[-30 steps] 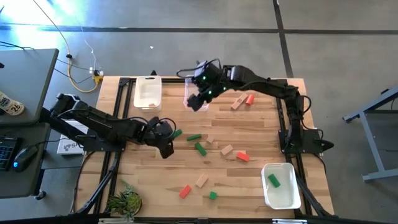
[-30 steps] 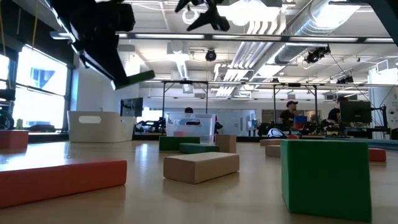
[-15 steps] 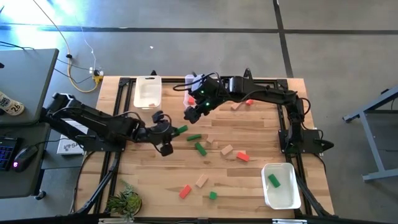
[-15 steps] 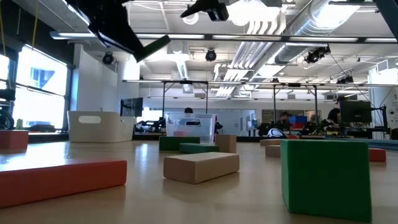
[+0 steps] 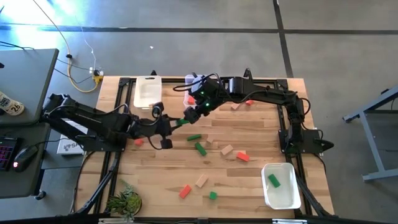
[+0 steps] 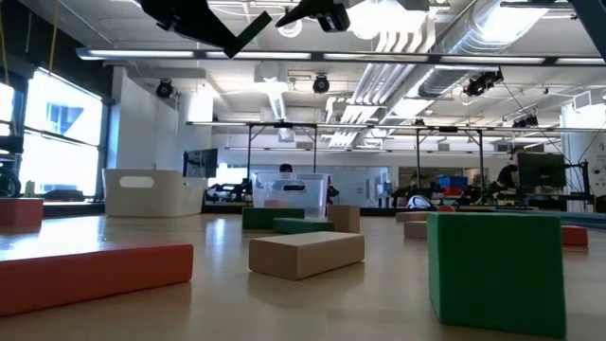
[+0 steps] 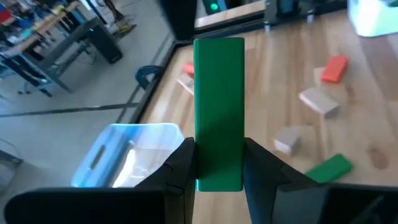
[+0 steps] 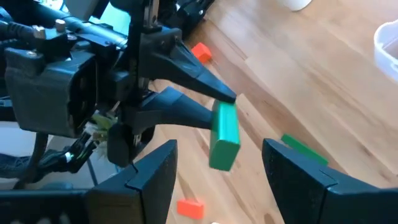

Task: Sort & place blocks by color
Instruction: Put the green block into the bottom white bin

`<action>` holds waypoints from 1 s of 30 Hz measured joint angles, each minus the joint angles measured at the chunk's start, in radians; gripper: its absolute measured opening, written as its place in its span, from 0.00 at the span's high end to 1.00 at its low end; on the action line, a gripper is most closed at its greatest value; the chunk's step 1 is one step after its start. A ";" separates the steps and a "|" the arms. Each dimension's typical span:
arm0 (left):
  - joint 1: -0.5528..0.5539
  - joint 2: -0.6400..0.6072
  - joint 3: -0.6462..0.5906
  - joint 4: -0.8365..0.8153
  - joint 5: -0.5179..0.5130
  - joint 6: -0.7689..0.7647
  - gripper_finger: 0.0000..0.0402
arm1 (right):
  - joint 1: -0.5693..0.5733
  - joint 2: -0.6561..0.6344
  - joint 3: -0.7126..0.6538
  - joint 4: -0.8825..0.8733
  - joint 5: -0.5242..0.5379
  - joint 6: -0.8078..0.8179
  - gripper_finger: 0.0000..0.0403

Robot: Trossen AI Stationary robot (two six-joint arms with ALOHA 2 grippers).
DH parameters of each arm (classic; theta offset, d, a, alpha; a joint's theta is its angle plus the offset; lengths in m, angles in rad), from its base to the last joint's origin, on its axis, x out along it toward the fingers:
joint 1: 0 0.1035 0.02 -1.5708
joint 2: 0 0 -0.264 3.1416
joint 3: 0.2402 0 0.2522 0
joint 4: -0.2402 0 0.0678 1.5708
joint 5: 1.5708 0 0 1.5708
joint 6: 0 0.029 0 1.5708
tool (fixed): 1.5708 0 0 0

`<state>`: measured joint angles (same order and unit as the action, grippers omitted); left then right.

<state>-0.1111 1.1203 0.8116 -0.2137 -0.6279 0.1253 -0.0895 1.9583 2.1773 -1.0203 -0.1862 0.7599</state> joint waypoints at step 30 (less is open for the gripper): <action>0.078 0.000 0.000 0.061 0.014 0.061 0.82 | -0.001 0.058 0.000 0.018 0.202 0.025 0.55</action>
<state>-0.0329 1.1202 0.8112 -0.1528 -0.6137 0.1864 -0.0906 2.0159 2.1773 -1.0020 0.0157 0.7850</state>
